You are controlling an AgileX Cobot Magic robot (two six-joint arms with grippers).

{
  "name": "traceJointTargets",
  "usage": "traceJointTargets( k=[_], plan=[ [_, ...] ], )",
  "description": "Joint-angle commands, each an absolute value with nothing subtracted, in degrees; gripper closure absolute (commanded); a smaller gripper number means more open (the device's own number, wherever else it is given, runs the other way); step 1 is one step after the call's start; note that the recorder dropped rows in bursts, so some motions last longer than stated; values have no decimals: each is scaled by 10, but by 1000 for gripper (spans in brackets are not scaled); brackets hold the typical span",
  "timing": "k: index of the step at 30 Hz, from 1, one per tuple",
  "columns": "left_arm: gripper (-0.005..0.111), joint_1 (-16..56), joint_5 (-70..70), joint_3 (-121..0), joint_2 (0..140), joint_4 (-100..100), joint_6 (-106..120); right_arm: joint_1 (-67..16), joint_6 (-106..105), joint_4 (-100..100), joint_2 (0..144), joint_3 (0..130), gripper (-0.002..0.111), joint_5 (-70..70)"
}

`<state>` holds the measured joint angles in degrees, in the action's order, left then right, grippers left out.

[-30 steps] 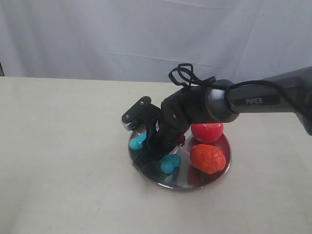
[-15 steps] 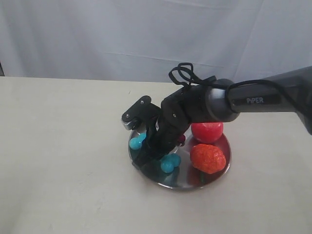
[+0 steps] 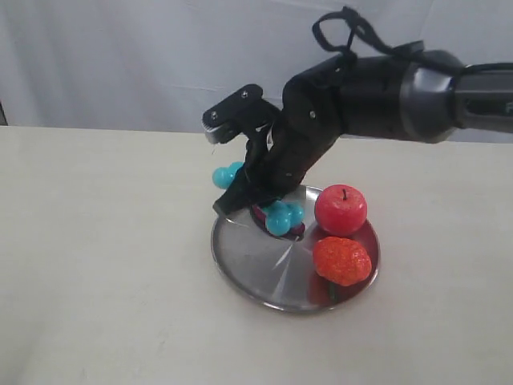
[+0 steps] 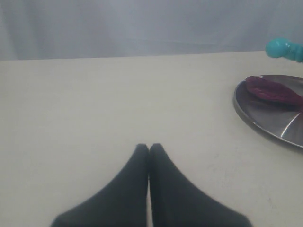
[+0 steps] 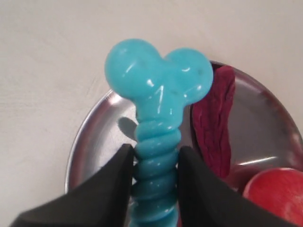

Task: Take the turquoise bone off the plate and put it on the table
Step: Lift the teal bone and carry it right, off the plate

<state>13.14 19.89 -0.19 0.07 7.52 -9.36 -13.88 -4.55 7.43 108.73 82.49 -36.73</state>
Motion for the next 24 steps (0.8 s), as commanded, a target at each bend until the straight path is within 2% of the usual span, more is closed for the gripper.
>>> traceJointTargets(
  k=[1, 6, 14, 24],
  plan=[
    [107, 133, 198, 0, 0, 75, -94, -134, 4, 76, 1038, 830, 109, -408],
    [107, 133, 198, 0, 0, 75, -94, -134, 68, 107, 1000, 820, 109, -477],
    [107, 133, 198, 0, 0, 75, -94, -120, 116, 145, 926, 754, 109, -483],
    [107, 133, 198, 0, 0, 75, -94, 4, 127, 122, 869, 685, 109, -485]
  ],
)
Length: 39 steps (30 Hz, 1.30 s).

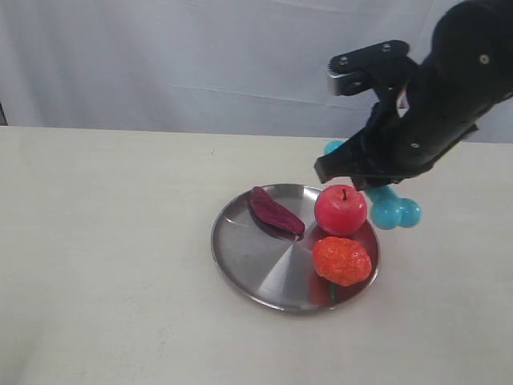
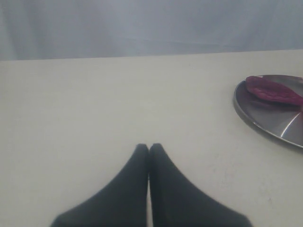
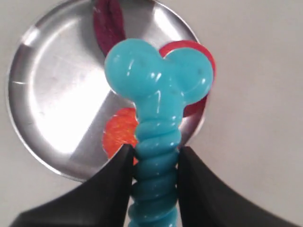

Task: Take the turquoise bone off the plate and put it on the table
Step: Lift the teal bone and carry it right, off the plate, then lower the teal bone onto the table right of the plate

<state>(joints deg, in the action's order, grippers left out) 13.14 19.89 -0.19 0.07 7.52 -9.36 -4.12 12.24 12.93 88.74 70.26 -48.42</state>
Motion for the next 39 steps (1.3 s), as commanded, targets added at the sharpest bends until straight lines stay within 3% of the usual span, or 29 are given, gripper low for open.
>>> traceJointTargets(
  k=[1, 13, 26, 39],
  plan=[
    [107, 133, 198, 0, 0, 75, -94, 22, 127, 120, 864, 682, 109, -486],
    [107, 133, 198, 0, 0, 75, -94, 119, 169, 121, 867, 621, 109, -419],
    [107, 133, 198, 0, 0, 75, -94, 119, 224, 188, 1019, 605, 109, -308],
    [107, 133, 198, 0, 0, 75, -94, 119, 296, 261, 1106, 605, 109, -284]
  ],
)
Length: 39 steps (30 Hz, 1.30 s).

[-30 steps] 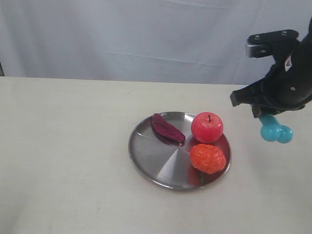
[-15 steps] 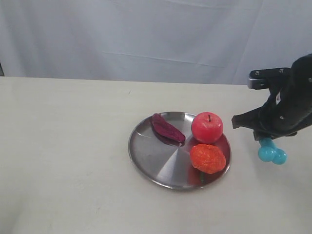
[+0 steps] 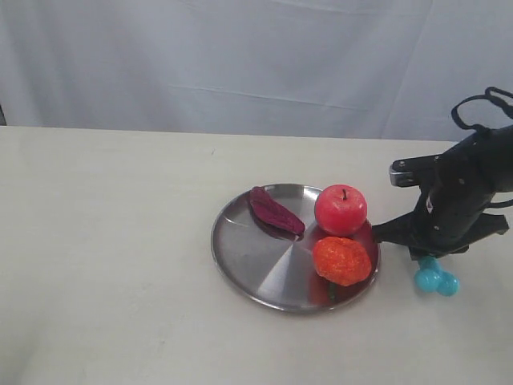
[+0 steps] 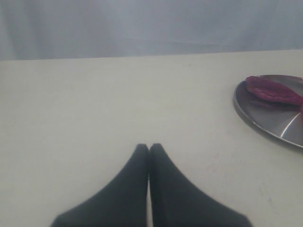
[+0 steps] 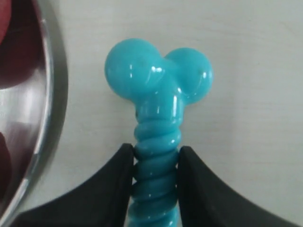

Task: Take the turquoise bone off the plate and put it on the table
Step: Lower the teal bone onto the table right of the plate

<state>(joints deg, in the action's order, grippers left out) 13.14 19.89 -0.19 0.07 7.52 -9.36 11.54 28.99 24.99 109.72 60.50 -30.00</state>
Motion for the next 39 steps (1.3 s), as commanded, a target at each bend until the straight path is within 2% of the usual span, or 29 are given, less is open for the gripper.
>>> traceJointTargets(
  k=[1, 23, 26, 31, 34, 39],
  plan=[
    [107, 133, 198, 0, 0, 75, -94, 119, 300, 261, 1109, 605, 109, -283],
    [107, 133, 198, 0, 0, 75, -94, 119, 317, 261, 1128, 605, 108, -272],
    [107, 133, 198, 0, 0, 75, -94, 119, 319, 261, 1123, 605, 97, -272],
    [107, 133, 198, 0, 0, 75, -94, 119, 321, 261, 1109, 606, 61, -272],
    [107, 133, 198, 0, 0, 75, -94, 119, 321, 261, 1097, 606, 46, -281],
    [107, 133, 198, 0, 0, 75, -94, 119, 321, 261, 1064, 606, 43, -301]
  ],
)
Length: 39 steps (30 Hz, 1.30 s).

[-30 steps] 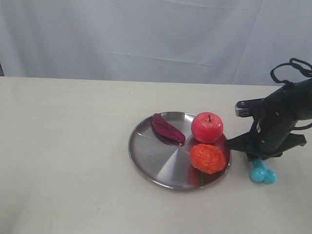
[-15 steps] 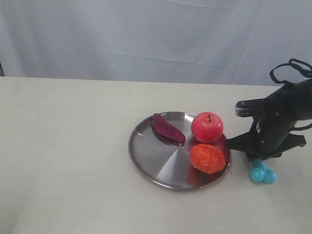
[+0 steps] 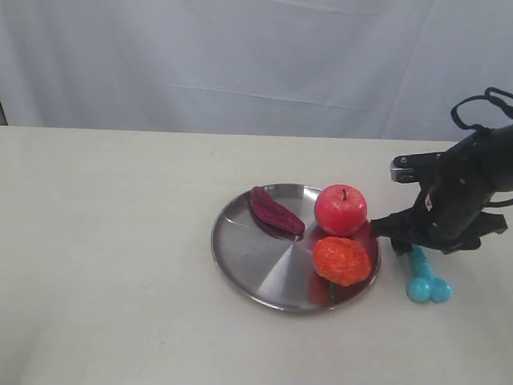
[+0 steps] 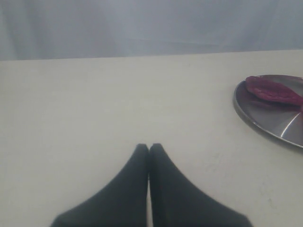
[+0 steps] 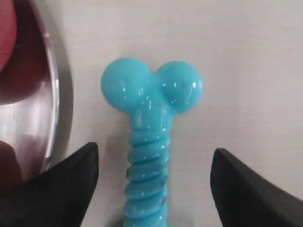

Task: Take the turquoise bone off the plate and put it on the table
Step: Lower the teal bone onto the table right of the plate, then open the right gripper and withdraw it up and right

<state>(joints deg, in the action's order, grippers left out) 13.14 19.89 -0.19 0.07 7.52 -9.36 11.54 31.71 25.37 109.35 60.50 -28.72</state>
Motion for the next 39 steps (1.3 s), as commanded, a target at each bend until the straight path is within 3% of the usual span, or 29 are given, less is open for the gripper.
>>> traceJointTargets(
  k=[1, 16, 21, 25, 29, 35, 39],
  plan=[
    [107, 133, 198, 0, 0, 75, -94, 119, 321, 261, 1054, 606, 43, -306],
    [107, 133, 198, 0, 0, 75, -94, 118, 319, 241, 822, 606, 44, -438],
    [107, 133, 198, 0, 0, 75, -94, 111, 280, 172, 733, 606, 58, -489],
    [107, 133, 198, 0, 0, 75, -94, 68, 269, 163, 666, 605, 71, -566],
    [107, 133, 198, 0, 0, 75, -94, 0, 277, 161, 605, 600, 77, -621],
    [107, 133, 198, 0, 0, 75, -94, -106, 331, 155, 514, 531, 80, -617],
    [107, 133, 198, 0, 0, 75, -94, -163, 353, 155, 472, 480, 93, -606]
  ],
)
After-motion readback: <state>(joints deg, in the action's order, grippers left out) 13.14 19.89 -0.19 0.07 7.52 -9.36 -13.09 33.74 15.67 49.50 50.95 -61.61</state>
